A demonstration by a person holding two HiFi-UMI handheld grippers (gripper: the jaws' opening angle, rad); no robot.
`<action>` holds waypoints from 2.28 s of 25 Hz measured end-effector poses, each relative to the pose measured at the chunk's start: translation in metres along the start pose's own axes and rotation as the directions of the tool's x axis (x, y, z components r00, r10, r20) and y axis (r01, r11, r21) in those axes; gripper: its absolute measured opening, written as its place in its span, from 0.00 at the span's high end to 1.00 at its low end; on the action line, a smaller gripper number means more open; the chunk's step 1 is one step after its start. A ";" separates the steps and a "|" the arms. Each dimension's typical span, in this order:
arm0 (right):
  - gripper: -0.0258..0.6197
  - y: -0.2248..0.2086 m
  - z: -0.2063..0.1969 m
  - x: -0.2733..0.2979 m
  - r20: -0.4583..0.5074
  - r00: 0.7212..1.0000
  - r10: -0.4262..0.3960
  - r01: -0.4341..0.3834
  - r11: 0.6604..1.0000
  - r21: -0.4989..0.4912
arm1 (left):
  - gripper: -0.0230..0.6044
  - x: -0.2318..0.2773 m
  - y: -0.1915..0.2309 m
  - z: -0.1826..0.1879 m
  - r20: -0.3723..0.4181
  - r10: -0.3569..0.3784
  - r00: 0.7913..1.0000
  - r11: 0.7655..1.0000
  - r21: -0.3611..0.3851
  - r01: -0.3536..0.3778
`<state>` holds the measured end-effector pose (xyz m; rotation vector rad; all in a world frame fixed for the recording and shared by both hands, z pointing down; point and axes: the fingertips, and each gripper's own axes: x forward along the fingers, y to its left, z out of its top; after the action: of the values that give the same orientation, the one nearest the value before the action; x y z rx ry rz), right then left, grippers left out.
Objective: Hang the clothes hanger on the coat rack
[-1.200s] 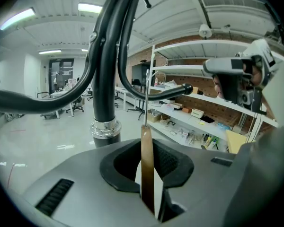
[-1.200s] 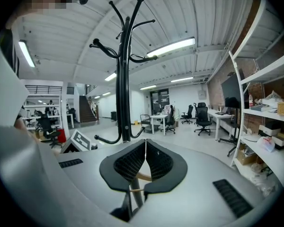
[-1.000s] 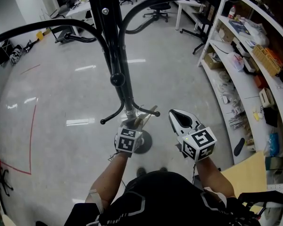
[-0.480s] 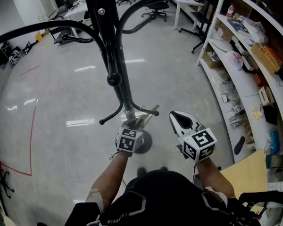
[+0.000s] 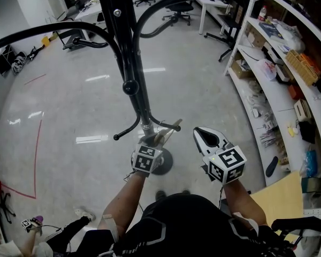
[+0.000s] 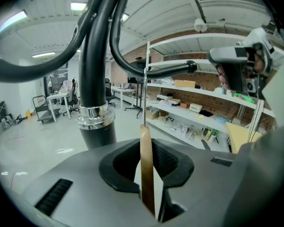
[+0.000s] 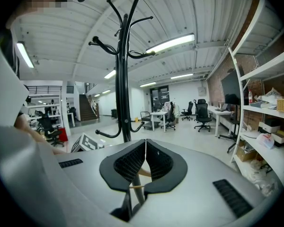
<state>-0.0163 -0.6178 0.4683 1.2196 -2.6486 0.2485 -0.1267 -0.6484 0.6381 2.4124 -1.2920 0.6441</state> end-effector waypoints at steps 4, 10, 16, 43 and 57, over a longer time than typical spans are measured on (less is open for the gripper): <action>0.95 0.000 0.000 -0.001 0.001 1.000 0.006 -0.006 1.000 0.003 | 0.88 -0.001 0.000 0.001 -0.006 0.015 1.000 0.999 0.046 -0.015; 0.95 0.002 0.001 -0.001 0.006 1.000 0.009 -0.009 1.000 0.002 | 0.88 -0.005 0.002 0.003 0.012 0.029 1.000 0.996 0.080 -0.030; 0.95 0.001 0.001 -0.003 0.009 1.000 0.011 -0.011 1.000 0.004 | 0.88 -0.005 0.003 0.005 0.020 0.038 0.999 0.995 0.095 -0.040; 0.95 0.006 0.005 -0.018 0.023 1.000 -0.009 0.009 1.000 0.000 | 0.85 -0.030 0.010 0.009 0.057 0.075 0.996 0.991 0.103 -0.080; 0.95 0.027 0.018 -0.042 0.060 0.997 -0.053 0.054 0.998 -0.011 | 0.96 -0.195 -0.019 0.042 0.441 -0.042 0.896 0.999 -0.010 0.052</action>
<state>-0.0121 -0.5745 0.4378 1.3114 -2.6594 0.1883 -0.1959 -0.5232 0.4971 2.6586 -1.3844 0.0590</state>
